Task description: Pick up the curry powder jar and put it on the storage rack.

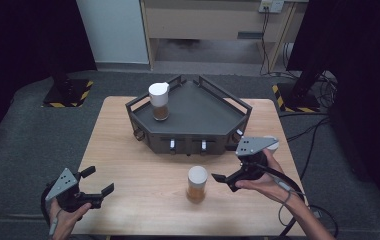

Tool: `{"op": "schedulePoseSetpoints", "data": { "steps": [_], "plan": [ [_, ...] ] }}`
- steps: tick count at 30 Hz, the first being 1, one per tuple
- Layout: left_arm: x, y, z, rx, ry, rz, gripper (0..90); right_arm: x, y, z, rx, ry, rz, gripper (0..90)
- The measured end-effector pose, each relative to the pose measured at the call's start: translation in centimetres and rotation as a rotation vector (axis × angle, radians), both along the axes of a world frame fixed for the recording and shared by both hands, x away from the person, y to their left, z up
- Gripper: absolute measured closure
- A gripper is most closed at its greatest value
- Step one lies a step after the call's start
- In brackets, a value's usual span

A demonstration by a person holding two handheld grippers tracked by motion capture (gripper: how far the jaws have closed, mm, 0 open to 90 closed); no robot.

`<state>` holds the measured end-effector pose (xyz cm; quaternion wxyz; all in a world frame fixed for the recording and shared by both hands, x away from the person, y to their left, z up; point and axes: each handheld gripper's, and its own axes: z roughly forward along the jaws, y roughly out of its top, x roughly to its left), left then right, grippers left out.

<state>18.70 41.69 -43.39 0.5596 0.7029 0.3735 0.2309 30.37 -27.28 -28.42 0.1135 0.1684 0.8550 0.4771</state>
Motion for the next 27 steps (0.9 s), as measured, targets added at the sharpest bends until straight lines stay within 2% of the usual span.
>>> {"op": "schedulePoseSetpoints", "data": {
  "steps": [5,16,19,27],
  "plan": [
    [0.1,0.0,0.0,0.004,0.002,-0.002,0.5,0.5,1.1,-0.9,-0.026,0.015,0.018,2.6],
    [0.0,0.0,0.0,0.001,-0.001,0.001,0.6,1.8,2.8,-3.0,-0.027,0.059,0.052,2.6],
    [0.0,0.0,0.0,0.001,-0.002,0.001,0.6,1.7,3.1,-3.5,-0.029,0.045,0.05,3.3],
    [0.0,0.1,0.0,0.001,0.0,0.001,0.6,2.3,4.1,-5.2,-0.036,0.077,0.065,4.6]
  ]
}}
